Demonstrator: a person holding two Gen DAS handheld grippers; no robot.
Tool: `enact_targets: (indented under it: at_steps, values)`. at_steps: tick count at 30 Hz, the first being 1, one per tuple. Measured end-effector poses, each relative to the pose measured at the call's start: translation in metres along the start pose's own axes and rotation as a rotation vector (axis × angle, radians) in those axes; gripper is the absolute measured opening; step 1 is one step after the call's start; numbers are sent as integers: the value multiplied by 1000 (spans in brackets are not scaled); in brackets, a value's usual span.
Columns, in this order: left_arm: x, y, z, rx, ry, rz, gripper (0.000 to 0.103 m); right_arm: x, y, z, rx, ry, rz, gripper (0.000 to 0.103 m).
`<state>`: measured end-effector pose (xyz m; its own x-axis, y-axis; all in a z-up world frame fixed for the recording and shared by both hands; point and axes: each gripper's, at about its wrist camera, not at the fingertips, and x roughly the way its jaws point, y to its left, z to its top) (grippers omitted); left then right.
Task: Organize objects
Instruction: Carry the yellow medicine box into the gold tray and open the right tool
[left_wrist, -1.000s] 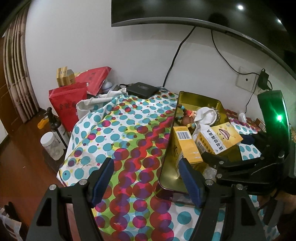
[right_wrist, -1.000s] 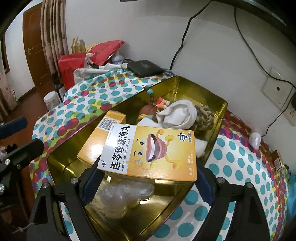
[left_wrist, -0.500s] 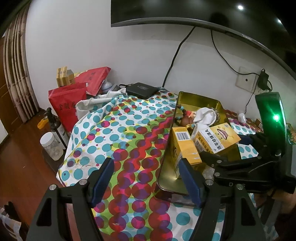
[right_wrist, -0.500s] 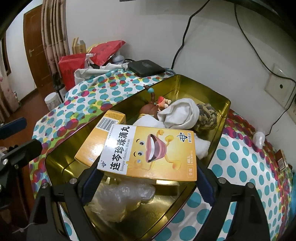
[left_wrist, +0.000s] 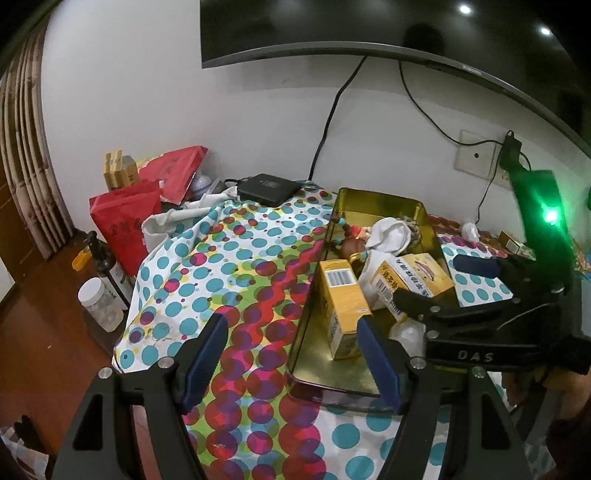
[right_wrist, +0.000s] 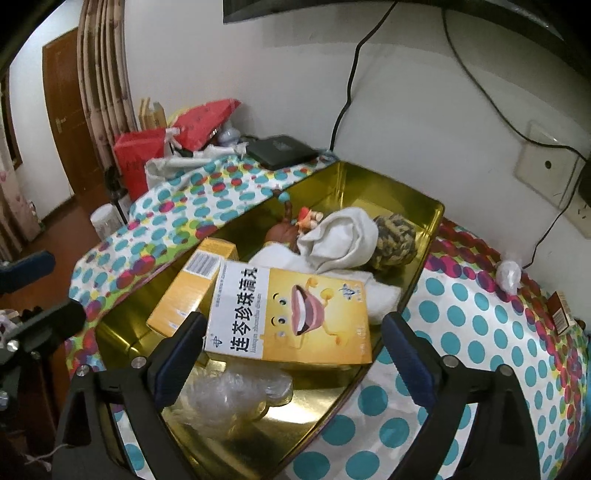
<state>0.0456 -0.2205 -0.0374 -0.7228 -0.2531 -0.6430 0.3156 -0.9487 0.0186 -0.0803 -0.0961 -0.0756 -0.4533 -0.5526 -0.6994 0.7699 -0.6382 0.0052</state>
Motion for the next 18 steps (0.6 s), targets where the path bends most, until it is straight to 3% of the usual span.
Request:
enact_targets:
  at_steps: [6,12,18]
  values:
    - [-3,-22,7,35,-14,-34,74,-24,-24,-6,15,-72,-35,97]
    - [-1,-59,10,104,-14,-75,74,-40,-83,-23,129,-94,-100,98]
    - [6,-85,10,138,-2,-103,74,-50,-125,-30,208,-114,-86,99]
